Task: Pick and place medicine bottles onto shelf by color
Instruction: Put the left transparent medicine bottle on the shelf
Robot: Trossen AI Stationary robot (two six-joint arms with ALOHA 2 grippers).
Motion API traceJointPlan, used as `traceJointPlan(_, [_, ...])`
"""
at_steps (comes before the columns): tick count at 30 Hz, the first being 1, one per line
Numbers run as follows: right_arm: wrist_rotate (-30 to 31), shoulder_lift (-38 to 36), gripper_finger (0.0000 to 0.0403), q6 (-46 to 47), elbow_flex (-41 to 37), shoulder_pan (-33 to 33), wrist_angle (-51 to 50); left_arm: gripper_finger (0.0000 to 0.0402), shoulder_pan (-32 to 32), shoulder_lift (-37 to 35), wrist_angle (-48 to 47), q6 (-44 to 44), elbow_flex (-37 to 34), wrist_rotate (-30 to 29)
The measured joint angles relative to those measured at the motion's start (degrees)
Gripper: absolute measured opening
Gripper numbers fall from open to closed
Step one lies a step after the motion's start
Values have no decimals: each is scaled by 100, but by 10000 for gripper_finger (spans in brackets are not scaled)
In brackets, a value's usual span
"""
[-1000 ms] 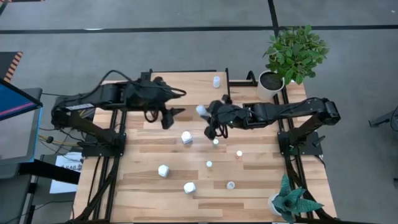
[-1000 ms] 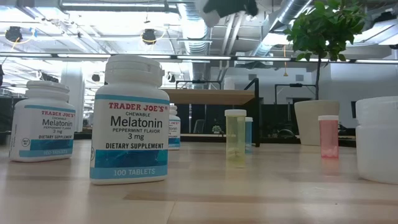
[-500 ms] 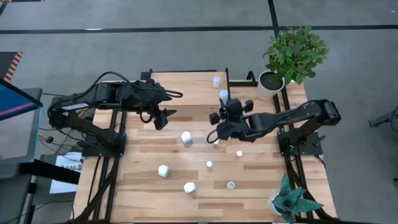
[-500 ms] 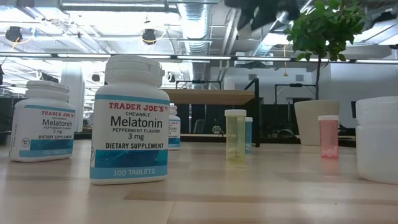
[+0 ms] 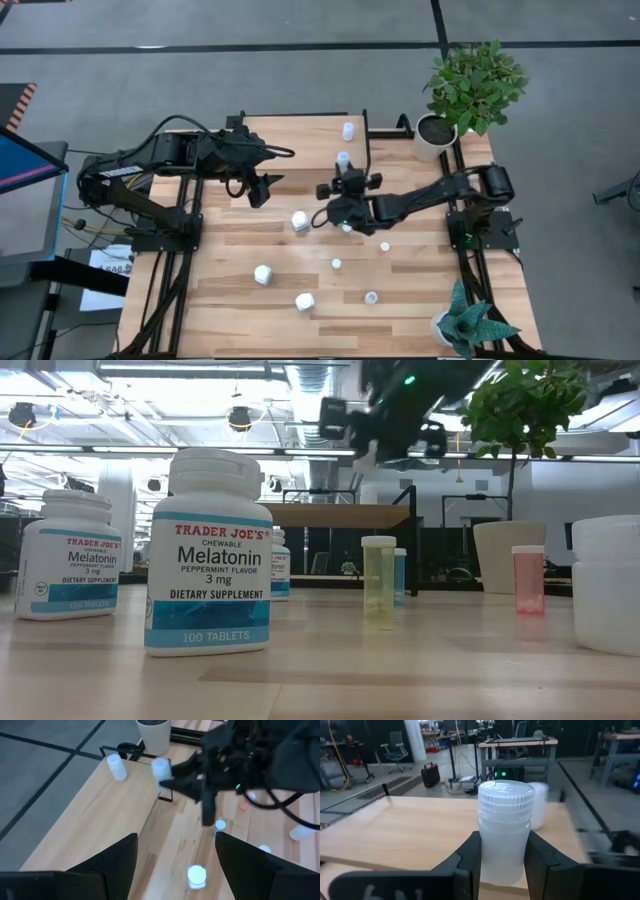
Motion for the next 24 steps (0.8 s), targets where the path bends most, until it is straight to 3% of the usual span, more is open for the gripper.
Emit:
traceJointPlan(5, [-48,313,113,-734,3,-259,877,254,0,0,-20,12,0,-23])
traceJointPlan(14, [-172,306,113,-260,0,-794,693,254,0,0,-139,14,0,-55])
traceJointPlan(24, [-397,306,113,-252,0,-837,323,254,0,0,-139,145,0,-60])
